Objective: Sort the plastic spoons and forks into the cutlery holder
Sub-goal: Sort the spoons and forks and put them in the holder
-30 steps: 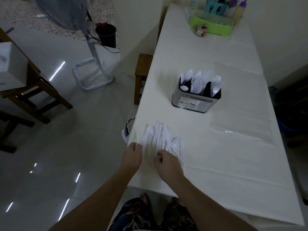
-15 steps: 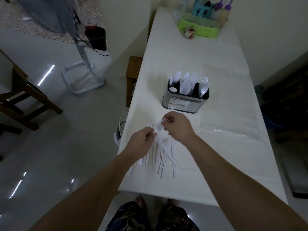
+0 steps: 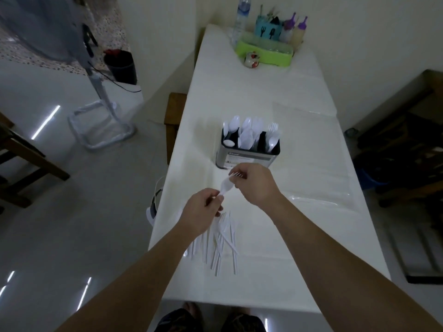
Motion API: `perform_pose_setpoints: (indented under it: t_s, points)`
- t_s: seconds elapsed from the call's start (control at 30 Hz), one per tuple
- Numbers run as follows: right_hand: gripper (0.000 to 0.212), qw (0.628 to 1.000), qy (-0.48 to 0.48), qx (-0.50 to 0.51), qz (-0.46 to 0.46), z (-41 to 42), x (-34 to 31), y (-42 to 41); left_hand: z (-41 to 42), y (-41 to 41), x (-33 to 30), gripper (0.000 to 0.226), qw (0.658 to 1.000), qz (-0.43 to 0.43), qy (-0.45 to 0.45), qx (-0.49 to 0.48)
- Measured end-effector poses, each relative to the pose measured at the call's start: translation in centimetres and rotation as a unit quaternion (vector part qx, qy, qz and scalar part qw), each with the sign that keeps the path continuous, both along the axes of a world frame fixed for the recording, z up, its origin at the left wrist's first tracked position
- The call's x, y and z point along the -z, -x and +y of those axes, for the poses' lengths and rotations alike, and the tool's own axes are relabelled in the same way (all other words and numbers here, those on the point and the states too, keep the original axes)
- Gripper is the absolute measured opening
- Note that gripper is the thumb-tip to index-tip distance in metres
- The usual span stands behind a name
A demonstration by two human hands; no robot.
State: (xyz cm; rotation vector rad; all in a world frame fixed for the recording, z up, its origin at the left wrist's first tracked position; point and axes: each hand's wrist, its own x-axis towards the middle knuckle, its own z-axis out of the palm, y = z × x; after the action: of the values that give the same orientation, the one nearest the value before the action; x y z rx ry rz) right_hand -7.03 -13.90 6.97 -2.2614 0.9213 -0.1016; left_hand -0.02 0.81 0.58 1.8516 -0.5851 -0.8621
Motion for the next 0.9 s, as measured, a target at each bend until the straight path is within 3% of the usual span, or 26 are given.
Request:
perform_pose_setpoints:
  t_s: [0.13, 0.2, 0.33, 0.43, 0.57, 0.77, 0.9]
  points:
    - [0.014, 0.999, 0.008, 0.033, -0.005, -2.7, -1.5, 0.7, 0.2, 0.1, 1.6, 0.015, 0.999, -0.014, -0.034, -0.008]
    - [0.015, 0.997, 0.056, 0.056, -0.021, -5.3, -3.0, 0.9, -0.3, 0.0, 2.1, 0.016, 0.998, -0.013, -0.042, -0.034]
    - [0.012, 0.983, 0.126, 0.116, -0.072, -10.5, -6.4, 1.3, -2.6, 0.1, 1.6, 0.020, 0.989, -0.133, -0.060, -0.002]
    - [0.013, 0.969, 0.203, 0.119, -0.078, -12.9, -8.1, 1.3, -5.2, 0.4, 0.5, 0.031, 0.958, -0.280, -0.030, 0.057]
    - [0.016, 0.951, 0.294, 0.071, -0.060, -14.2, -8.7, 1.1, -9.5, 0.2, -0.6, 0.042, 0.882, -0.455, 0.010, 0.126]
    - [0.019, 0.943, 0.331, 0.020, -0.002, -15.1, -6.5, 1.4, -13.6, -0.4, -1.3, 0.059, 0.826, -0.526, -0.039, 0.198]
    - [0.020, 0.946, 0.324, 0.010, 0.005, -15.3, -5.0, 1.2, -14.1, -0.4, -0.5, 0.060, 0.822, -0.527, -0.075, 0.200]
